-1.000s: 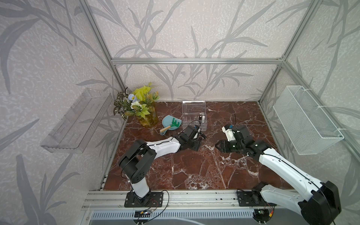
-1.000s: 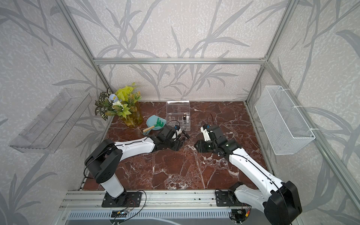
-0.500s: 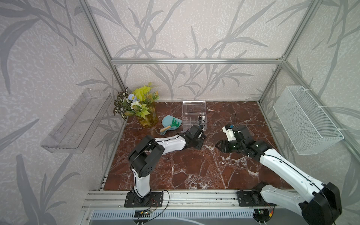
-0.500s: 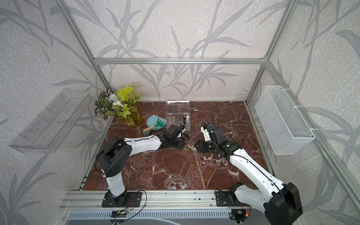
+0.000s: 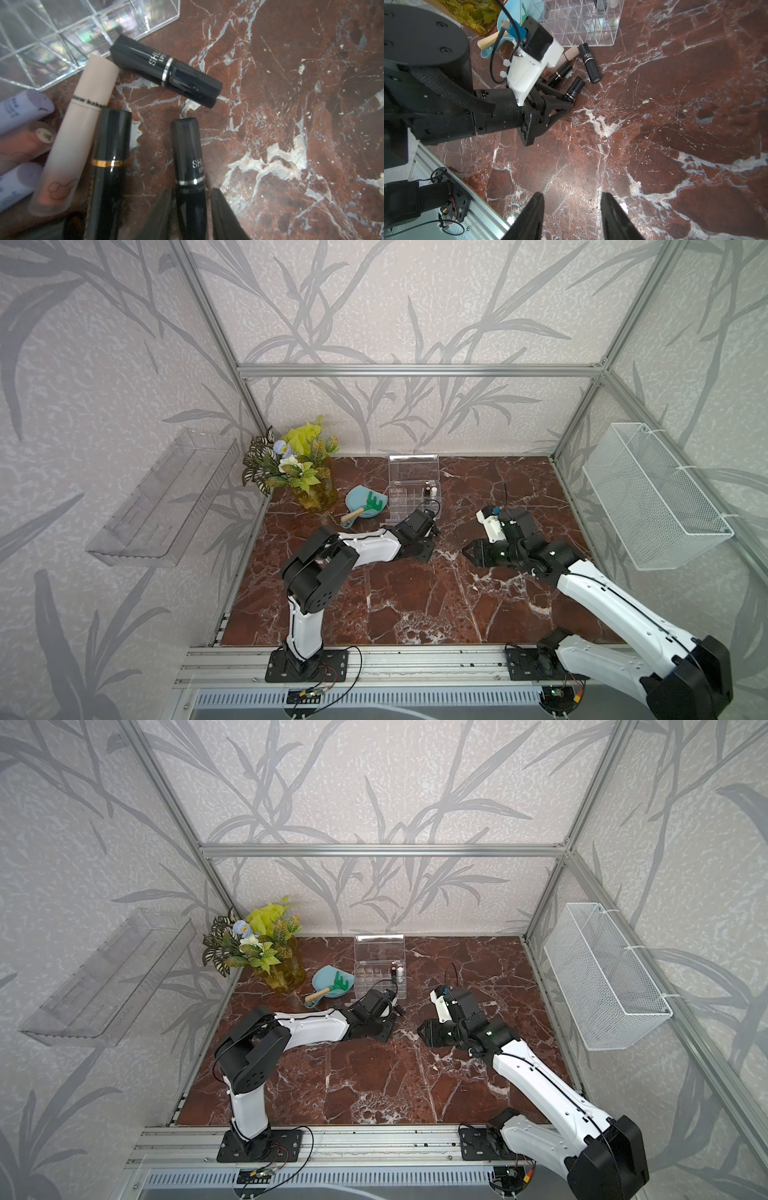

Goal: Arrange the lipsticks in the organizer
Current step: Pick up the lipstick at the center of the board.

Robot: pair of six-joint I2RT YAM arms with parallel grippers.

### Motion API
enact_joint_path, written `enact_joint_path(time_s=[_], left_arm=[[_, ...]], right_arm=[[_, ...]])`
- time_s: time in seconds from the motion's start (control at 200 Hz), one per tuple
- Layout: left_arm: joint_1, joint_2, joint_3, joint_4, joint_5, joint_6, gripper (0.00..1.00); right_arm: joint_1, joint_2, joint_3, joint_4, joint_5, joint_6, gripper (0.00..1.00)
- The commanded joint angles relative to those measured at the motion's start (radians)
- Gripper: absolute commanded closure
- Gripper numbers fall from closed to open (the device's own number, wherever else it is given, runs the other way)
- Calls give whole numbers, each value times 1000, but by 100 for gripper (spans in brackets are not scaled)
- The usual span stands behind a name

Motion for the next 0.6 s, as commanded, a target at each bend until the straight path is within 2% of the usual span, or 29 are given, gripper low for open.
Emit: enact_joint_path(time_s=[0.0,0.21,0.355,0.47,0.595], left_arm=[[-7,30,14,-18,-7,3,71],[-14,-10,-5,-12,11,1,77],[-17,-128,-46,12,58,4,78],[-19,-244,-84,38,114,7,79],[-19,-365,-125,74,180,18,80]], right_arm=[[4,-18,-7,-23,10,-14,52],[5,-26,-5,-34,12,-16,52],[-1,-33,14,-33,-16,-9,53],[-30,-18,50,-24,-87,-4,53],[-91,28,96,9,-240,12,51]])
